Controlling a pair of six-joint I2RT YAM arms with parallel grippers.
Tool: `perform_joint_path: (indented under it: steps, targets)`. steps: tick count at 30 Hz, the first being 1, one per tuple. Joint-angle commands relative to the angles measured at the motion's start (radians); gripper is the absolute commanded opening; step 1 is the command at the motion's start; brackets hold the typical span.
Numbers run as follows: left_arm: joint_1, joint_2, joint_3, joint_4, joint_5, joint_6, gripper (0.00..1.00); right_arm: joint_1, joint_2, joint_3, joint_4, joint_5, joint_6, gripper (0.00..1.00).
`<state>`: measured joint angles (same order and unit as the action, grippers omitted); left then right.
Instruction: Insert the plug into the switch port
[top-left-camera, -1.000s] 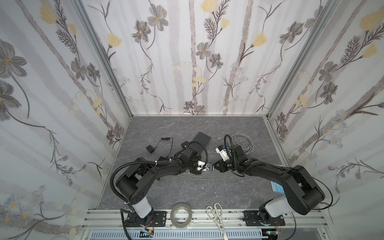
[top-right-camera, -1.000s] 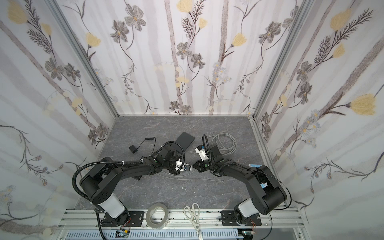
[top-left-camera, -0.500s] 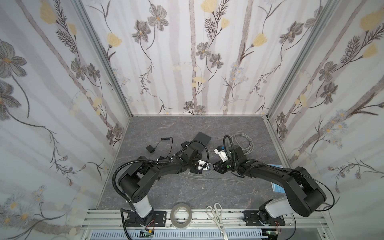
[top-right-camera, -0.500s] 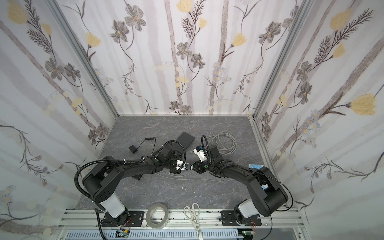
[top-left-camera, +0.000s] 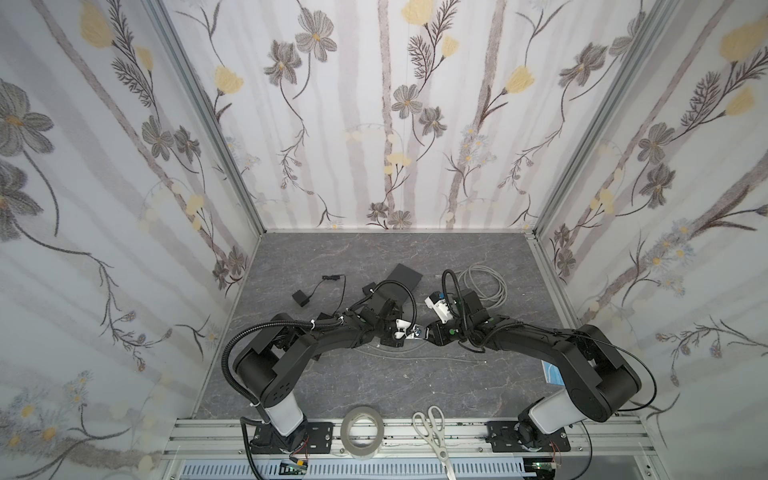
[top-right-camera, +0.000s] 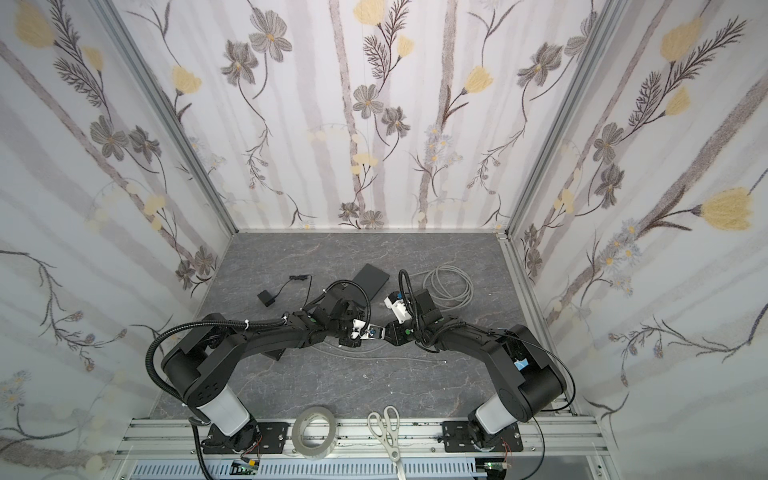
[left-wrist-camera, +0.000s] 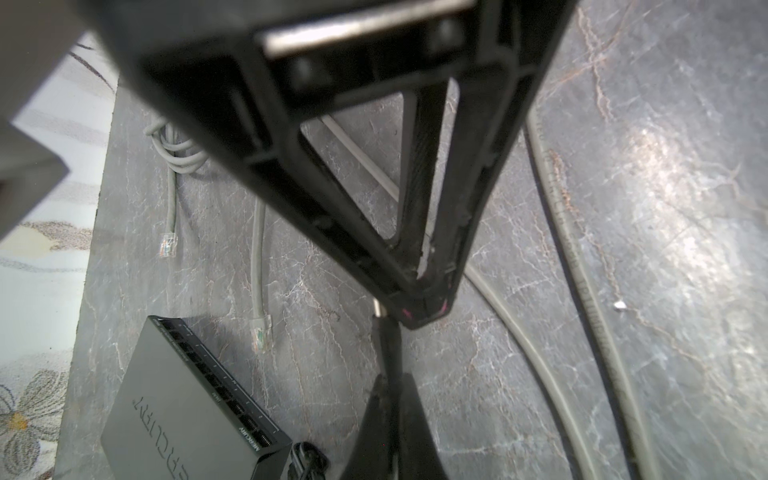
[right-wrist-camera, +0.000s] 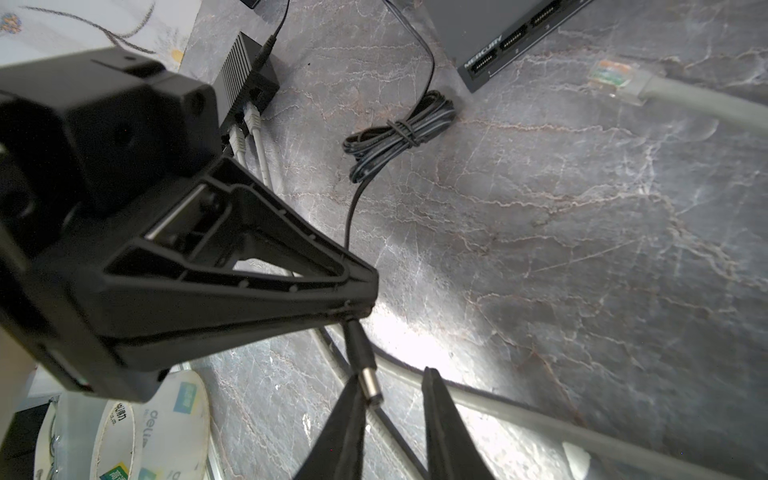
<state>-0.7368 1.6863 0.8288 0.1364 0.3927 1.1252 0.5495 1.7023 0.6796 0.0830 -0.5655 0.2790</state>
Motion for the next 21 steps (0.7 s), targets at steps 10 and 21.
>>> perform_joint_path:
  steps: [10, 21]
  targets:
    - [-0.001, 0.016, 0.01, 0.013, 0.027, 0.003, 0.0, -0.002, -0.022, -0.009, 0.061, -0.07, -0.006, 0.28]
    - [-0.003, 0.016, 0.01, 0.011, 0.028, 0.004, 0.0, -0.013, 0.015, 0.003, 0.054, -0.036, 0.019, 0.27]
